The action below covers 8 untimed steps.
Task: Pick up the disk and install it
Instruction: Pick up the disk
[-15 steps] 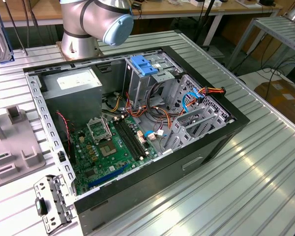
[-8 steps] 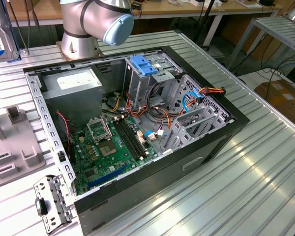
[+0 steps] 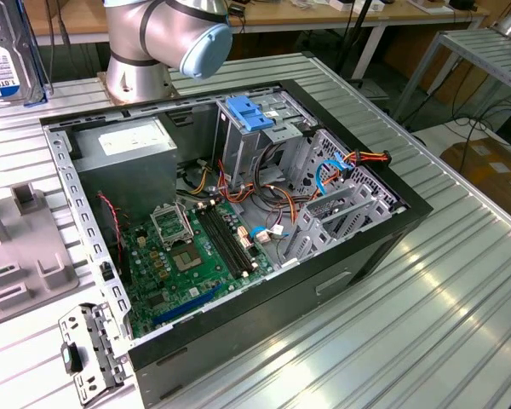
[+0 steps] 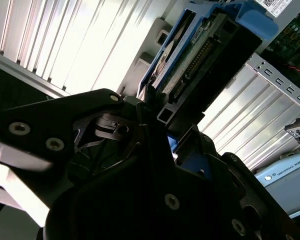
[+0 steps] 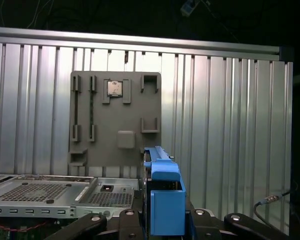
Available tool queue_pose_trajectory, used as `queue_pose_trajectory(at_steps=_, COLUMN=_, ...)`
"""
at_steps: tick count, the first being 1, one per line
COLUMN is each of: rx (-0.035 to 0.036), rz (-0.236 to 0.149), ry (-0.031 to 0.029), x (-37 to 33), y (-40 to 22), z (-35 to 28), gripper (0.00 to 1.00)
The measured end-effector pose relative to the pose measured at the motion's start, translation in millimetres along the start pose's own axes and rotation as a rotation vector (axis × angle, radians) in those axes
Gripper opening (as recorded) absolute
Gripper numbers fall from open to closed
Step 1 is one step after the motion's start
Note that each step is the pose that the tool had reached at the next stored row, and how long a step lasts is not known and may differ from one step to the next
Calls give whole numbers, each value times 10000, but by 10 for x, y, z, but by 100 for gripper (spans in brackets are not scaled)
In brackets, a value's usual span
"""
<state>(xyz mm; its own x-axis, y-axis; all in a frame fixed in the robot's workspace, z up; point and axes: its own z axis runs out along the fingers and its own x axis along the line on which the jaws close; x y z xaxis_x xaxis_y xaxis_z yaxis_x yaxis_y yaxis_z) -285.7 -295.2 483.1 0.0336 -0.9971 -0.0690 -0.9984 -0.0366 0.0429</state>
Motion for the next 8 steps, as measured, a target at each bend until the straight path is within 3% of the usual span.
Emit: queue_pose_trajectory(at_steps=8, rx=0, rz=0, ry=0, x=3, y=-96, z=-4, gripper=37)
